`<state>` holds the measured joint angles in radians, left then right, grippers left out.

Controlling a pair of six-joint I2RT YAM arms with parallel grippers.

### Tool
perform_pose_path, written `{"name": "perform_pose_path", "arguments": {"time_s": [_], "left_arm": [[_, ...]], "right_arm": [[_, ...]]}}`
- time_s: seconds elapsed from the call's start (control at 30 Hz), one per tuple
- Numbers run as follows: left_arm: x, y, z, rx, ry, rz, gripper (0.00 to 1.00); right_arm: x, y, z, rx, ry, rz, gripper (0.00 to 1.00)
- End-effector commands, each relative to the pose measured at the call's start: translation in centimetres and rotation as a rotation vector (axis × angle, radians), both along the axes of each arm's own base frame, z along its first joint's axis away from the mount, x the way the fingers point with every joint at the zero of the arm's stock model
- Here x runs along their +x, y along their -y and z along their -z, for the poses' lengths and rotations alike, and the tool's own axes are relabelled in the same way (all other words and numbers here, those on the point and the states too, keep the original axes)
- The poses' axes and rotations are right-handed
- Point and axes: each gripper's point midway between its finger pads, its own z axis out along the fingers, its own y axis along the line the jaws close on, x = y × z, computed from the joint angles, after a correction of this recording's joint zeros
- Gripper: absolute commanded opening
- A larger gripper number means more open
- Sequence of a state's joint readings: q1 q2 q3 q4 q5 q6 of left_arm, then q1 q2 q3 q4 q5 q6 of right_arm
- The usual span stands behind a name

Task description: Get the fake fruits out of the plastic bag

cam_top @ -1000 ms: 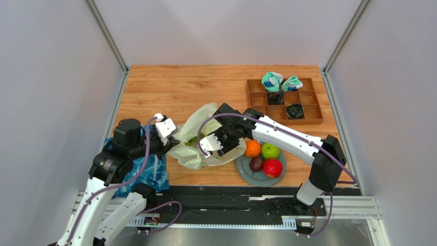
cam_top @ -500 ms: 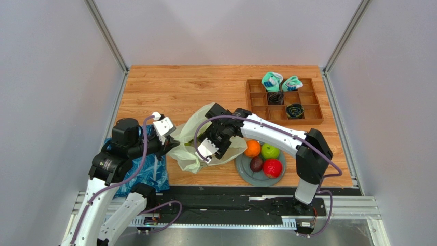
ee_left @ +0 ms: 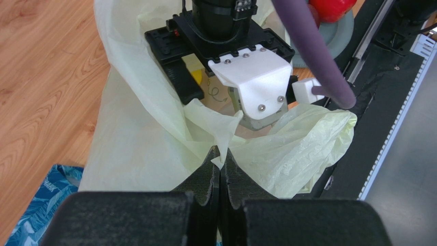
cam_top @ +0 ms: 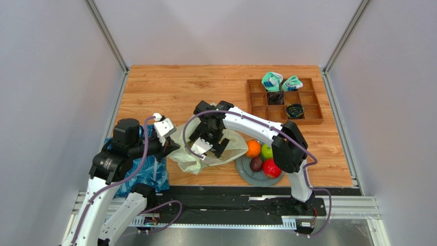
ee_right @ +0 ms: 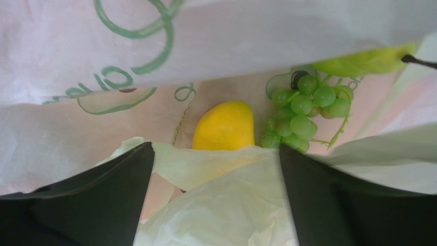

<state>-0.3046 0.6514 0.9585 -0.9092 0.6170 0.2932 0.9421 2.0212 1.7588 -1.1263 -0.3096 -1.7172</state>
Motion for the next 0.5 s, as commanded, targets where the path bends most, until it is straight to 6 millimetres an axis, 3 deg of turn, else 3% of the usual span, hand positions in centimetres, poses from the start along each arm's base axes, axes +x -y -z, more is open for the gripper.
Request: {"name": "perform_pose_path", "arguments": {"time_s": [0.0, 0.23, 0.47], "left_arm": [[0.0, 0.4, -1.6, -0.034, 0.030, 0.016, 0.00], [-0.5, 0.5, -1.7, -0.053, 0.007, 0.020, 0.00], [-0.9, 0.5, -1.9, -0.065, 0.001, 0.028, 0.00]], "right_arm": [[-0.8, -0.4, -0.4, -0.023, -0.014, -0.065, 1.00], [0.2, -1.0, 1.5, -0.045, 0.025, -0.073, 0.99], [2.4, -1.2, 3.6, -0.113, 0.088, -0.024, 0.91]]}}
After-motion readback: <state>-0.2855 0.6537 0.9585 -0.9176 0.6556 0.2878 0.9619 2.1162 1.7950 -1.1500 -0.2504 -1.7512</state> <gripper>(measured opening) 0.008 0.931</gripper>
